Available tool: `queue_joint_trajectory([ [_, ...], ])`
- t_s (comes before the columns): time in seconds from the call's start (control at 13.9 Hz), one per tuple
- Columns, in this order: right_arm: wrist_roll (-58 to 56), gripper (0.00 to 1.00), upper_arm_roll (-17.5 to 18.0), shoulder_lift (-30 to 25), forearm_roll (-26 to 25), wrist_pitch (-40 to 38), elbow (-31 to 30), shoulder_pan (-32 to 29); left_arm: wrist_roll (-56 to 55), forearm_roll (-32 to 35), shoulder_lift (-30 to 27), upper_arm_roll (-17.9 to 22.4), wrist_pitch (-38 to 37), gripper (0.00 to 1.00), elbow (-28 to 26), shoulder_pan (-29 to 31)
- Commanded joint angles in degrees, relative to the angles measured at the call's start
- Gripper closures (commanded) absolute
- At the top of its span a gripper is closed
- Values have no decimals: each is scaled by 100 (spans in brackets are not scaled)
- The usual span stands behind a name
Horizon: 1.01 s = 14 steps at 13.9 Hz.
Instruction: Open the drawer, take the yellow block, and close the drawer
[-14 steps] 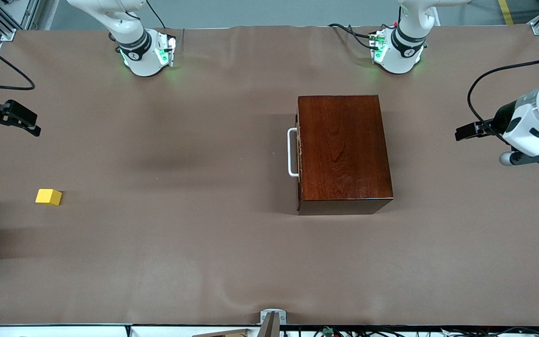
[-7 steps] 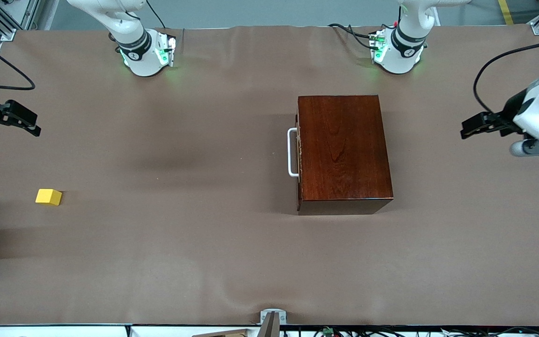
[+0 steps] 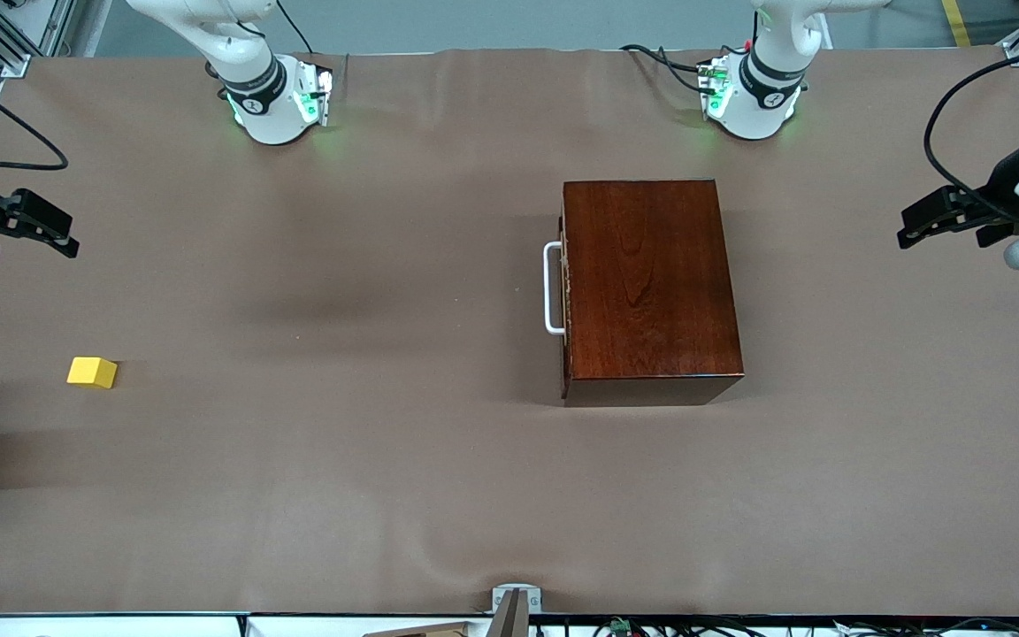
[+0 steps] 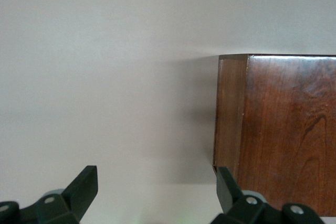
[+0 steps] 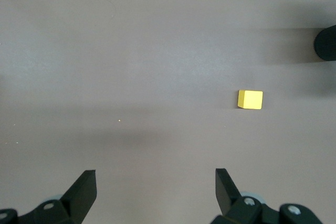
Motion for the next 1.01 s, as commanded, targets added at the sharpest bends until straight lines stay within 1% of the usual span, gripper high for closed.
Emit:
queue_joint_trajectory([
  [0.0, 10, 0, 42, 66, 93, -35, 124, -28, 166, -18, -116, -131, -136, 0, -19, 122],
  [0.14, 19, 0, 42, 66, 102, -43, 124, -19, 262, 174, -178, 89, -224, 0, -37, -167],
  [0.43, 28, 0, 51, 66, 102, -52, 124, -2, 412, 316, -178, 89, -303, 0, -107, -248],
  [0.72, 45, 0, 51, 66, 102, -61, 124, -2, 395, 298, -152, 98, 30, 0, -116, -204],
  [0.93, 45, 0, 51, 66, 102, -61, 124, -2, 272, 237, -108, 98, 189, 0, -239, -169],
])
